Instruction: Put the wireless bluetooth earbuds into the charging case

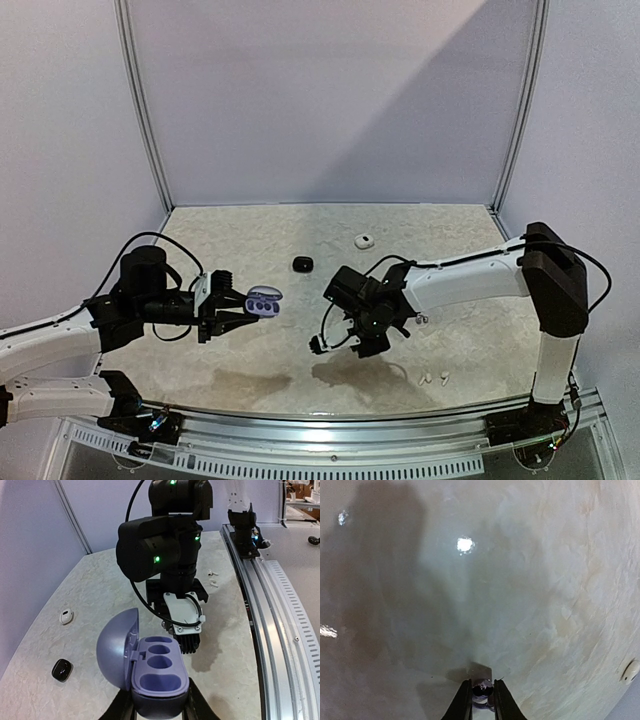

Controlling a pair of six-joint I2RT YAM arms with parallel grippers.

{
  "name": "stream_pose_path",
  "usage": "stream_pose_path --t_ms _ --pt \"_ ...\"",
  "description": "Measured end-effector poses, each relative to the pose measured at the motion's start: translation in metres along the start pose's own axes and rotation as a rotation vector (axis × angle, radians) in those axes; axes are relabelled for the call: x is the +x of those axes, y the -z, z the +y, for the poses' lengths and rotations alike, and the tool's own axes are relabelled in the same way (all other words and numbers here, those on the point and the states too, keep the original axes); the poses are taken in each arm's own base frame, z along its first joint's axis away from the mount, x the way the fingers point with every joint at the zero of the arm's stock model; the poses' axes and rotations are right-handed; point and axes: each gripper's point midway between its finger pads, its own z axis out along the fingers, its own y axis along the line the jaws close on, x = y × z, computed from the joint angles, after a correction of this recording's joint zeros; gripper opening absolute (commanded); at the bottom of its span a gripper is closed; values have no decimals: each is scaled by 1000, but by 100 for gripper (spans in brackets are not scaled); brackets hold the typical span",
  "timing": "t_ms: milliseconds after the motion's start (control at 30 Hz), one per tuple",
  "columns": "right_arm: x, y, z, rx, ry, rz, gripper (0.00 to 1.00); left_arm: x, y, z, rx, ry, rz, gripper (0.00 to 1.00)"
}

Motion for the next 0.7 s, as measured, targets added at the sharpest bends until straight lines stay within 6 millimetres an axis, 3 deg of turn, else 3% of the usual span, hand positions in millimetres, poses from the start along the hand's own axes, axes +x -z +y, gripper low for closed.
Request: stream_pose_path --t_ms 333,533,700 --pt "10 0 8 -85 -191 32 14 0 0 0 1 0 0 0" --pt "7 -1 -2 -83 -249 25 11 0 0 0 1 1 0 0" --pt "14 -3 -5 -88 -289 34 15 0 0 0 1 0 0 0"
